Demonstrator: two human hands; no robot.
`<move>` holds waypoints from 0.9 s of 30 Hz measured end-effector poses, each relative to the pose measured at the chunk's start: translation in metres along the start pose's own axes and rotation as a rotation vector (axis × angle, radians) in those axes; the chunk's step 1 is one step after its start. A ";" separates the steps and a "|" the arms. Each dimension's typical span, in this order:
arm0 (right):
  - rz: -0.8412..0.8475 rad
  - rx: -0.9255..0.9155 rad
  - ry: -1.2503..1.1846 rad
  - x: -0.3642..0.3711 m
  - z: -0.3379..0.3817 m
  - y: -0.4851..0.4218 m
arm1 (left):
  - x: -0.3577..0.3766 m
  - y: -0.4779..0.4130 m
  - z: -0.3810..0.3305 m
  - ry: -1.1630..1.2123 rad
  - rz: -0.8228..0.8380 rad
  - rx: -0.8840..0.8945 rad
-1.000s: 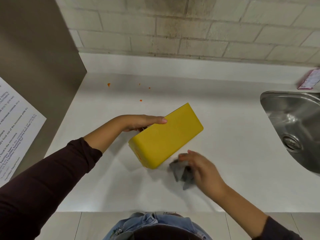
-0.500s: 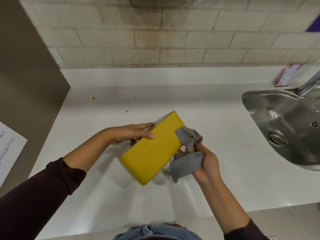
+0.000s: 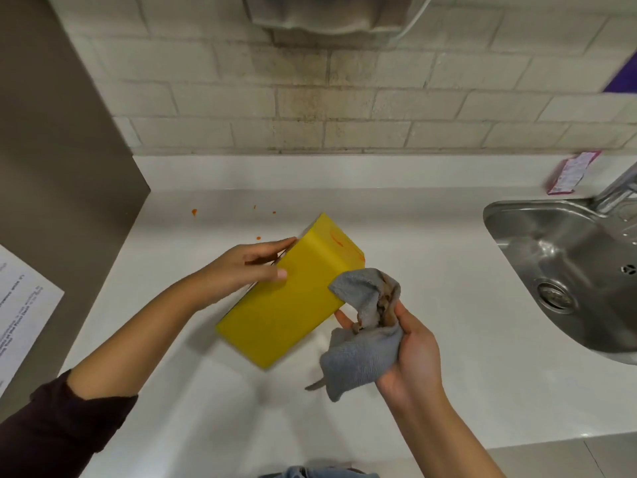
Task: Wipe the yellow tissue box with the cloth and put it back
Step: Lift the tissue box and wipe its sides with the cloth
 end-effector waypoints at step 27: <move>0.026 -0.555 0.590 -0.013 0.010 -0.044 | 0.019 0.017 0.021 0.130 -0.564 0.122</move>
Point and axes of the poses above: each hand's wrist, its own y-axis away from the middle knuckle, its own x-axis out of the palm, z = x × y, the point moved 3 cm from there along -y, towards the middle knuckle, and after that the axes turned 15 degrees about -y, right-handed, at the moved point
